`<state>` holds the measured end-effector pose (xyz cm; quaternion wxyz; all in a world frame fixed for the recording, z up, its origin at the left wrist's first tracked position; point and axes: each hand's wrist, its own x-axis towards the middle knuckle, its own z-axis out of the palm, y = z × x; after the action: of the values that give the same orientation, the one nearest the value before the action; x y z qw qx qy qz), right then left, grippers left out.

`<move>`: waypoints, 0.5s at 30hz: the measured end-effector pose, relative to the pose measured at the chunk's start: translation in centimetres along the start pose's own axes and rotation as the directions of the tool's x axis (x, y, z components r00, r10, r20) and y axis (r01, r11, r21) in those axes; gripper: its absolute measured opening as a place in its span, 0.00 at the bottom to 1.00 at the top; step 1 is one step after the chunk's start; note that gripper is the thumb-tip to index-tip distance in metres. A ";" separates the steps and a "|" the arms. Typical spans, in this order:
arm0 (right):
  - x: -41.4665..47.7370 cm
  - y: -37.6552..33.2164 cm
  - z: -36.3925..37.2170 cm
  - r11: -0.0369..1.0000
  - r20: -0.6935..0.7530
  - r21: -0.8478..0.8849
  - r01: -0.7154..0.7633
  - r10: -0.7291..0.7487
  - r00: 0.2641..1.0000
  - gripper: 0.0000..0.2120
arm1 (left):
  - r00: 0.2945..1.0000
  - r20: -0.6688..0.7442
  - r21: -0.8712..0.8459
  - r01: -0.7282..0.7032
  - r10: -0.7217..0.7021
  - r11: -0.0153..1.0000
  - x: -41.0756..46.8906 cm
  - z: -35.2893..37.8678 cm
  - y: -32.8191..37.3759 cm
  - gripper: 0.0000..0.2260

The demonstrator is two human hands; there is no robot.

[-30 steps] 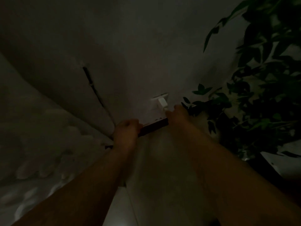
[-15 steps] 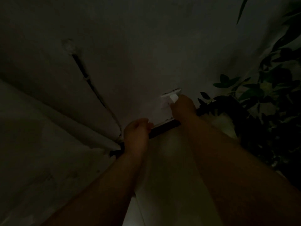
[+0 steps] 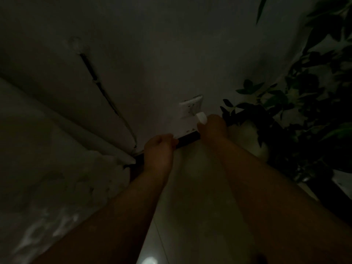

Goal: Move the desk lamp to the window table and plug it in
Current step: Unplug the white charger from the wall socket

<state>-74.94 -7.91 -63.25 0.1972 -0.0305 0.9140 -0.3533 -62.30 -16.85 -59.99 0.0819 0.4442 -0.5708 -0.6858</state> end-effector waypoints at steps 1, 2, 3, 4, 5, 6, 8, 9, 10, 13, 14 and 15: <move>-0.8 0.1 -0.5 1.000 0.011 0.023 0.002 -0.003 1.000 0.16 | 1.000 0.019 0.031 -0.010 0.009 0.999 -0.7 0.0 0.2 0.13; -1.5 0.1 -0.9 0.998 0.029 0.054 0.008 -0.010 1.000 0.16 | 0.999 0.033 0.059 -0.019 0.017 0.998 -1.3 0.0 0.4 0.12; -2.5 0.3 -1.6 0.996 0.050 0.089 0.006 -0.011 0.999 0.17 | 0.999 0.032 0.064 -0.016 0.014 0.998 -2.2 -0.1 0.6 0.11; -3.4 0.3 -2.1 0.992 0.073 0.125 0.005 -0.014 0.997 0.19 | 1.000 0.031 0.067 -0.002 0.000 0.998 -3.0 -0.2 0.8 0.10; -4.5 0.4 -2.8 0.987 0.105 0.158 -0.012 -0.004 0.995 0.20 | 0.999 0.038 0.077 0.012 -0.015 0.997 -4.1 -0.3 1.1 0.08; -5.5 0.4 -3.5 0.981 0.143 0.191 -0.027 -0.001 0.990 0.22 | 0.998 0.059 0.088 0.028 -0.033 0.996 -5.0 -0.5 1.3 0.08; -7.8 0.5 -4.9 0.963 0.213 0.259 -0.072 0.015 0.977 0.22 | 0.991 0.107 0.103 0.072 -0.083 0.992 -7.2 -0.8 1.7 0.10; -8.8 0.5 -5.4 0.955 0.239 0.281 -0.101 0.032 0.970 0.21 | 0.988 0.117 0.104 0.092 -0.104 0.990 -8.1 -0.9 1.8 0.11; -10.0 0.4 -6.1 0.947 0.261 0.296 -0.127 0.048 0.964 0.20 | 0.985 0.114 0.093 0.115 -0.126 0.989 -9.6 -1.1 2.2 0.12; -12.9 0.5 -7.3 0.899 0.328 0.362 -0.246 0.124 0.937 0.20 | 0.981 0.114 0.044 0.155 -0.160 0.987 -13.6 -1.6 3.1 0.12; -14.1 0.6 -7.6 0.886 0.365 0.365 -0.285 0.145 0.920 0.19 | 0.980 0.122 0.046 0.150 -0.154 0.988 -14.9 -1.8 3.3 0.11; -15.2 0.6 -7.9 0.877 0.402 0.359 -0.319 0.163 0.901 0.18 | 0.980 0.132 0.056 0.140 -0.146 0.989 -16.0 -2.0 3.5 0.09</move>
<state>-63.93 0.52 -53.12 0.4062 0.0642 0.7620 -0.5003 -52.82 -9.49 -48.63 -0.0168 0.4383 -0.5572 -0.7050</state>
